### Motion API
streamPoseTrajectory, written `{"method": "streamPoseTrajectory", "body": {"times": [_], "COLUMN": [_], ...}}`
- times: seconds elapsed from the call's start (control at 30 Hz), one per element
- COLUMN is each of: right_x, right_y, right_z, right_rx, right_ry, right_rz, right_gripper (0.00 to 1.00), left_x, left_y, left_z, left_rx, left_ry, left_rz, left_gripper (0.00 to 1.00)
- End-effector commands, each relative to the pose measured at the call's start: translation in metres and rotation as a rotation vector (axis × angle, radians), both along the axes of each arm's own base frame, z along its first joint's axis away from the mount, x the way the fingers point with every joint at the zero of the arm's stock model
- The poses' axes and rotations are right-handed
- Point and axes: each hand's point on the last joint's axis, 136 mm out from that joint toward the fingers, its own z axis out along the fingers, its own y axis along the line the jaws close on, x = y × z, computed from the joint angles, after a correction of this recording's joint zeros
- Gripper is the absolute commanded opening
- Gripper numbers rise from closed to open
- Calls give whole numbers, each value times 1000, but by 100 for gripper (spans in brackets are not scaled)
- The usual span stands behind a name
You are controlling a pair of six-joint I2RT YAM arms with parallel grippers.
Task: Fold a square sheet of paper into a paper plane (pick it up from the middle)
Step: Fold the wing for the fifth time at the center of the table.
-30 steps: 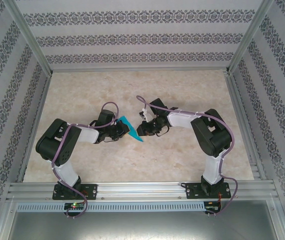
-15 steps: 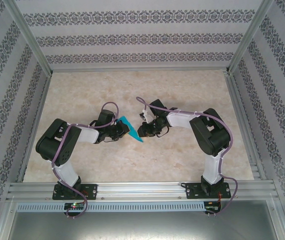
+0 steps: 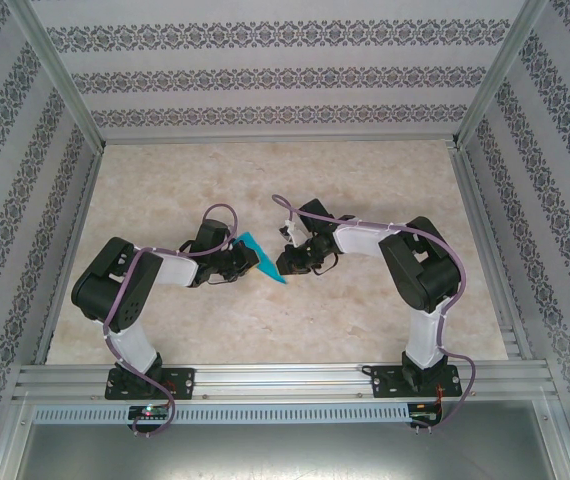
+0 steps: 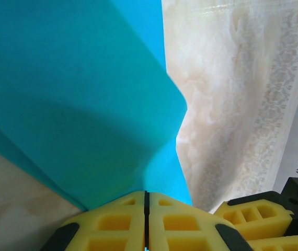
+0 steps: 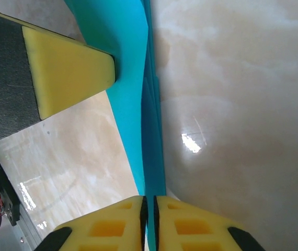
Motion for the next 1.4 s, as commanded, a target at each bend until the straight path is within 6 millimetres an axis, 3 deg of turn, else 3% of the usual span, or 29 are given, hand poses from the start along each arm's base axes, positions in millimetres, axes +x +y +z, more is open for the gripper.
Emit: {"method": "streamPoseTrajectory", "body": {"times": [0.0,0.43,0.73,1.13,1.37], "right_x": [-8,-13,-11,-27,-24], "right_y": [7,4,11,7,3], "right_z": [-3,-22,10,8,8], "right_rx": [20,-28,51,61,46], "right_ry": [24,44,21,74,61], "right_rz": [46,59,49,47,28], "right_gripper": [11,10,17,16,21], "left_x": [-6,-7,-7,-9,-10], "left_y": [3,6,6,8,8], "left_z": [-11,-16,-15,-19,-20], "left_rx": [45,64,70,71,70], "left_ry": [30,48,48,58,60], "left_rz": [-1,9,6,10,11], "left_gripper": [11,10,10,10,10]}}
